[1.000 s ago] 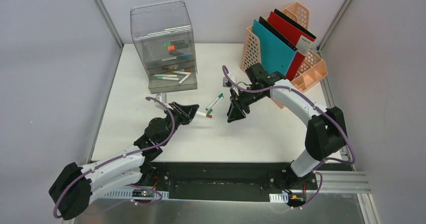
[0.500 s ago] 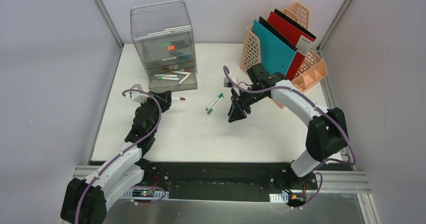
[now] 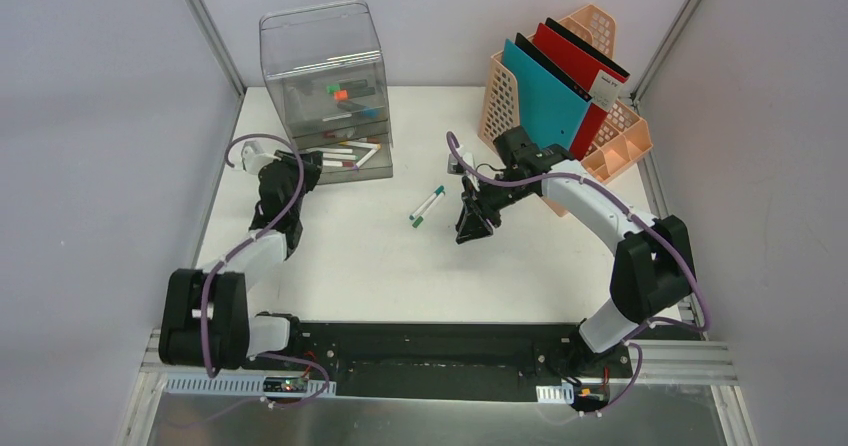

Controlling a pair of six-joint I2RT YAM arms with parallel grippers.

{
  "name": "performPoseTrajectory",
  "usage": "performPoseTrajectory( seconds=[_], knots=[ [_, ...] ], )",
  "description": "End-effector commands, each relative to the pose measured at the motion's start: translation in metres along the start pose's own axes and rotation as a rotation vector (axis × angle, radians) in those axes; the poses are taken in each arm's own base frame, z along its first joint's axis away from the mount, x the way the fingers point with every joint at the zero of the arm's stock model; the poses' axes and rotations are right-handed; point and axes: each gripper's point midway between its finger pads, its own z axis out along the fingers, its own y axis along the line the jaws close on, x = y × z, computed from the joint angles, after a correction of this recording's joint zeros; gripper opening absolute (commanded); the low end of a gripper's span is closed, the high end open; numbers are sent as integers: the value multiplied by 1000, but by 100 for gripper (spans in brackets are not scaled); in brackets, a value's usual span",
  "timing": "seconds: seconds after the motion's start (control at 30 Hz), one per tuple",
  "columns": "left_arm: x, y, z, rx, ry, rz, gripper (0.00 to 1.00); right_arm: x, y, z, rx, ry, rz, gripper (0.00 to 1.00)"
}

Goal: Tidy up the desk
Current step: Place the stationery in the drawer.

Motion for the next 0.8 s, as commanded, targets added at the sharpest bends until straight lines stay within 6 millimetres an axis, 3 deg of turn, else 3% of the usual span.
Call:
performPoseTrajectory(
  seconds=[0.0,0.1,0.33,0.53,0.63,0.77],
  knots=[
    [-14,-23,29,104,3,-216,0,-15,5,-9,20,-46,-94,41],
    [-21,-12,51,111,-12,-311,0,-15,5,-10,20,-48,-98,41],
    [-6,10,91,33,67,-403,0,-14,5,-10,23,-47,-107,41],
    [-1,34,94,-161,84,-419,4,-13,5,-10,27,-44,-113,41],
    [-5,44,90,-251,65,-410,16,-12,4,-10,27,-43,-115,40],
    [-7,39,89,-236,73,-382,43,-12,5,-10,25,-43,-115,40]
  ],
)
